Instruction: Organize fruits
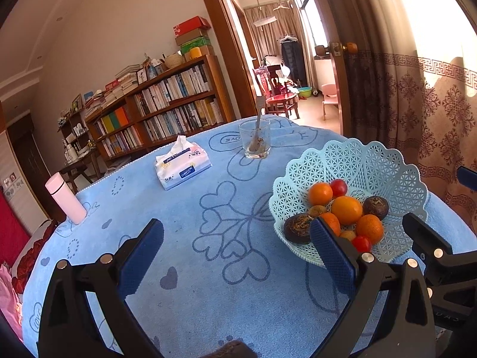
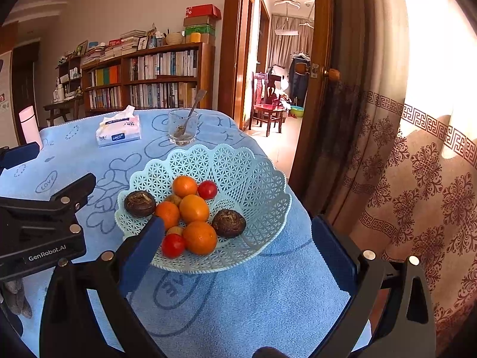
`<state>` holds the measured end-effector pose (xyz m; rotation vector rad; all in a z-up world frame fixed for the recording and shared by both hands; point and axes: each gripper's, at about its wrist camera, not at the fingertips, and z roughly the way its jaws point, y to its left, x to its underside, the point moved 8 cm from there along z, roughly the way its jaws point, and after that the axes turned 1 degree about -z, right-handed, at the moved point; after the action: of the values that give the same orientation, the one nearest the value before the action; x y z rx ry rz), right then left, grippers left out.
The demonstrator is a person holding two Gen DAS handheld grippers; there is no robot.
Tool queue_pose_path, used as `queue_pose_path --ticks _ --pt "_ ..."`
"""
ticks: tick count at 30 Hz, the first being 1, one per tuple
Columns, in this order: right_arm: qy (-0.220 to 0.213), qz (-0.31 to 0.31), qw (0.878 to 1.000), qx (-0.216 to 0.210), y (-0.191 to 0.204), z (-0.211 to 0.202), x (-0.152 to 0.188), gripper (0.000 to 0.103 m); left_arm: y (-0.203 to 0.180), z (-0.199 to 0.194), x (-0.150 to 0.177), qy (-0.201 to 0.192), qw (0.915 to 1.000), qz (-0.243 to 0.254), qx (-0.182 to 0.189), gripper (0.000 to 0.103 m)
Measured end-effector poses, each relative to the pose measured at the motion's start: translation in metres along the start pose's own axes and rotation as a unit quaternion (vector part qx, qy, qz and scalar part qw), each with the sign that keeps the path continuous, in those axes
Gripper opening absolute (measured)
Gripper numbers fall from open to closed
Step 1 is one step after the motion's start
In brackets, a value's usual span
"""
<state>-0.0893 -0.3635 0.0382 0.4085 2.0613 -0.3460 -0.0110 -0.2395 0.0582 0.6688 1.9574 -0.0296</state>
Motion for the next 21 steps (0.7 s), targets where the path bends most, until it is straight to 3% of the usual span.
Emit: queue_pose_path --ticks 21 --pt "0.020 0.011 1.000 -0.004 -0.0006 0.0078 0.0085 0.100 -0.0043 0.0042 0.0058 0.016 0.9998 0.008 0.002 0.098"
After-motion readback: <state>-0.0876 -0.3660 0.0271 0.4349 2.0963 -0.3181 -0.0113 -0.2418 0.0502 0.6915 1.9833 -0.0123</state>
